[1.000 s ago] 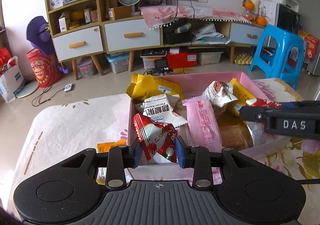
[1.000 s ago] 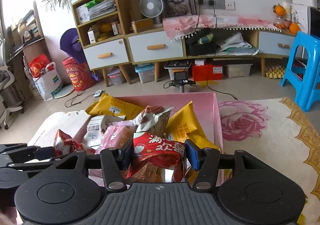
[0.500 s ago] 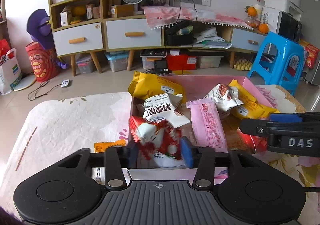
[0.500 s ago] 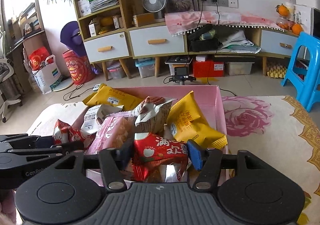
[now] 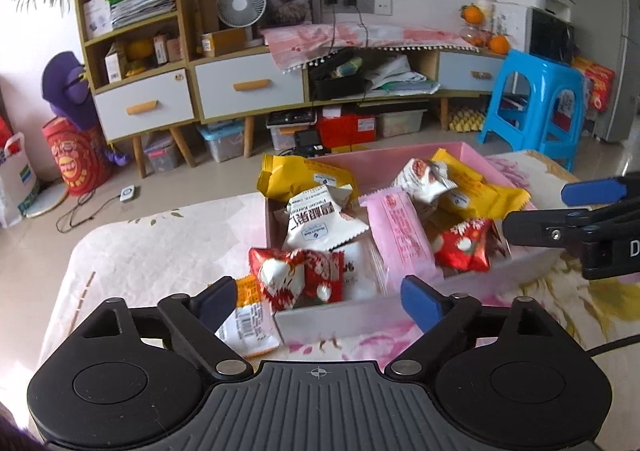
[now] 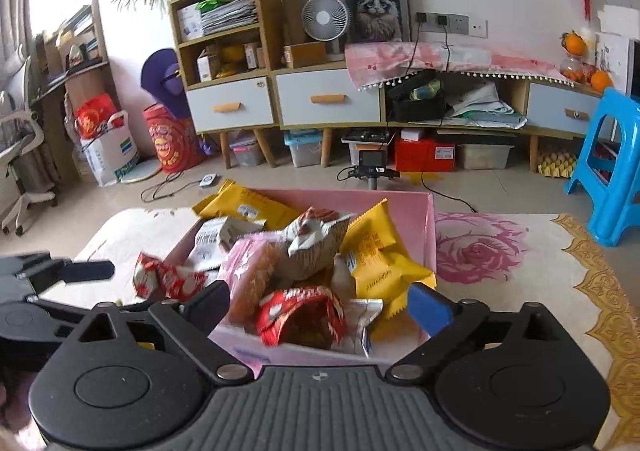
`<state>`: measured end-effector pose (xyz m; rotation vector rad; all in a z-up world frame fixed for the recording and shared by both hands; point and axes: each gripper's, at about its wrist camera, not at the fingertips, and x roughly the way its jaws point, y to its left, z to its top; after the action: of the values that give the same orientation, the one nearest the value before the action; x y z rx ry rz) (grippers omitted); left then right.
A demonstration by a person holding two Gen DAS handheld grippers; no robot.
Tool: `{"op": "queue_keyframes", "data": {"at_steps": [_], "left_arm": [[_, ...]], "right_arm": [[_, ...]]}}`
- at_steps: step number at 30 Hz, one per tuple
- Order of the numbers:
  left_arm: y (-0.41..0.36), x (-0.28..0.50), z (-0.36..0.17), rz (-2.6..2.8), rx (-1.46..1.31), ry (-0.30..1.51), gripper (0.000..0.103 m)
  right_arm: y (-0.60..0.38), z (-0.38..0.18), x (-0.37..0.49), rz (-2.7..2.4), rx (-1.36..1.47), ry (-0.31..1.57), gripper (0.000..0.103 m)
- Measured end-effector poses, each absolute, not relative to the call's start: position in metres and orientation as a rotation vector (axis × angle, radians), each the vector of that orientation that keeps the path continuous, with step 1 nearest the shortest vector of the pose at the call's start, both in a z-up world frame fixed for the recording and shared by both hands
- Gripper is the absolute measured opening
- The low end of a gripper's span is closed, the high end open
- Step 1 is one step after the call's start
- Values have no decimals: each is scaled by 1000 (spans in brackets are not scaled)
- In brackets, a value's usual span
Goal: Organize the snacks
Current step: 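Move both open tools back over the yellow pack and orange pack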
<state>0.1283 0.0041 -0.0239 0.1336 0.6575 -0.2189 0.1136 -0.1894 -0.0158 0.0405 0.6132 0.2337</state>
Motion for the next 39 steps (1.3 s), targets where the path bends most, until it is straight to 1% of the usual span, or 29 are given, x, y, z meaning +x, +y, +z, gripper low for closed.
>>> {"op": "queue_keyframes", "data": {"at_steps": [2,4,11,21,32,39], "left_arm": [[6,122,-23,-224,151,663,93],[9,116,-23,-227,160,669,94],[24,93,-25,-231,220,680,95],[50,71,-33,-218,263,704,96],[69,88,-66,-178,191,759,96],[72,108,-79,-166,144,752,96]], "right_arm": [[-188,-14,104,247,12,621,90],[-188,-13,100,251,6,621,92],[-188,-8,77,278,-50,615,95],[-180,-7,56,298,-103,599,95],[-146,-16,51,354,-152,621,95],[-124,-8,60,417,-87,659,95]]}}
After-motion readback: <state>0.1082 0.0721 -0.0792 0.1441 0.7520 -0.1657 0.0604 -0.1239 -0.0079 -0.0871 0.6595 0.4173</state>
